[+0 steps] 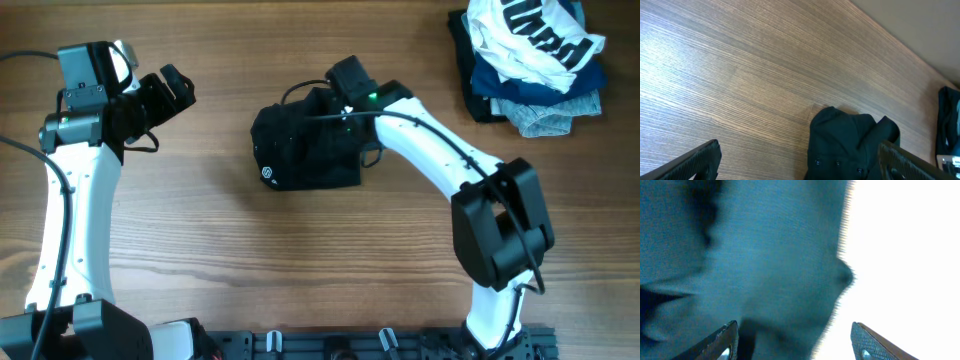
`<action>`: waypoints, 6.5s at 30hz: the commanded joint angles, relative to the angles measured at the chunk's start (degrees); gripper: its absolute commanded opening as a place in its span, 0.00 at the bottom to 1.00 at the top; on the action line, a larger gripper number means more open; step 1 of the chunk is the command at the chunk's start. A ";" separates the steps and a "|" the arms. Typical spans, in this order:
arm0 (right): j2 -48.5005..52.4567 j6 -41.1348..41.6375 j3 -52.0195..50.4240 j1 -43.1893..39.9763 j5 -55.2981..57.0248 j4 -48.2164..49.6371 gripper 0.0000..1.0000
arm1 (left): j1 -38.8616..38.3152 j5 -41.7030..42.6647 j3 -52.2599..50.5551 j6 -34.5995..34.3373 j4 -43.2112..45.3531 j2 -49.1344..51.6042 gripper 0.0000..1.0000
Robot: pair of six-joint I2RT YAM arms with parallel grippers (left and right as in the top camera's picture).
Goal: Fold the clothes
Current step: 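Tuck the bundle's top right corner with the right gripper, then grasp the black folded bundle's right side with the right gripper, then lift the bundle with the right gripper and carry it to the top-right clothes stack, then lower the bundle onto the clothes stack and open the right gripper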
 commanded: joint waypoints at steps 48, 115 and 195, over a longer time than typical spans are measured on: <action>1.01 -0.72 5.49 -4.92 -19.54 14.03 0.68 | 0.20 -2.21 -0.20 -0.48 -0.02 0.76 1.00; -4.79 -2.67 -3.43 -11.23 -20.59 -3.63 1.00 | 0.20 -2.21 -0.22 -0.46 -0.02 0.76 1.00; 6.21 38.42 -1.11 -53.92 -50.45 75.06 0.04 | 0.20 -2.21 -0.39 -0.50 -1.53 0.76 1.00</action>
